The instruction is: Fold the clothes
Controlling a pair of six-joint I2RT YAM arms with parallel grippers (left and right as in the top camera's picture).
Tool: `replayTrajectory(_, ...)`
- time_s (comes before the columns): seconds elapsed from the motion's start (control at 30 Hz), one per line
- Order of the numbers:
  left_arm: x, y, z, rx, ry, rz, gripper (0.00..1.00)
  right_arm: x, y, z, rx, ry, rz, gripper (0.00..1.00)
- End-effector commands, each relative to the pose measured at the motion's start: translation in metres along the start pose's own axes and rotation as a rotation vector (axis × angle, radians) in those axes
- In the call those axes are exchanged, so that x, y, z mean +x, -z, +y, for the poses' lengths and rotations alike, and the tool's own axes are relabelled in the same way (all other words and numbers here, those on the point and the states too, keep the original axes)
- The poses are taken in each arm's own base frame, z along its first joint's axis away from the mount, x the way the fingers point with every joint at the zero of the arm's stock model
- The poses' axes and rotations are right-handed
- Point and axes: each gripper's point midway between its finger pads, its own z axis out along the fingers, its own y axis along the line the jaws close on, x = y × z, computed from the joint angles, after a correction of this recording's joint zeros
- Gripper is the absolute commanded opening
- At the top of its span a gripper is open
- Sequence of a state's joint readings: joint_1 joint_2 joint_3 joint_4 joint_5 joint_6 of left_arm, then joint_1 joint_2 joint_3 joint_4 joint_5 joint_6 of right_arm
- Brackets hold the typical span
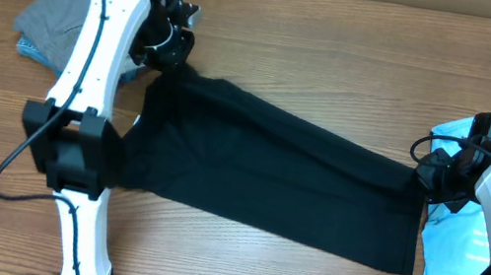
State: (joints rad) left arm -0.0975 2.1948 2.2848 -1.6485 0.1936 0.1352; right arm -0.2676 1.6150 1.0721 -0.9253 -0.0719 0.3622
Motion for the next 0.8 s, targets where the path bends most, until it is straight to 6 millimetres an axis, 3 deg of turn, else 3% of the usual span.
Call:
replayTrajectory(0.0,0.010,0.031,-0.004,-0.030,-0.018,-0.042,0.04,-0.010,0.009,0.004,-0.007,0.018,-0.025,0.04)
replayTrajectory(0.3,0.044,-0.011,-0.001,-0.004,0.048,0.141,0.04,0.011,0.009,-0.008,0.042,0.005,0.059,0.04)
replayTrajectory(0.53,0.079,-0.032,0.008,-0.045,0.074,0.271,0.04,0.031,0.013,-0.027,0.136,0.001,0.131,0.04)
replayTrajectory(0.77,0.101,-0.048,0.016,-0.081,0.087,0.322,0.04,0.042,0.021,-0.058,0.311,-0.082,0.147,0.04)
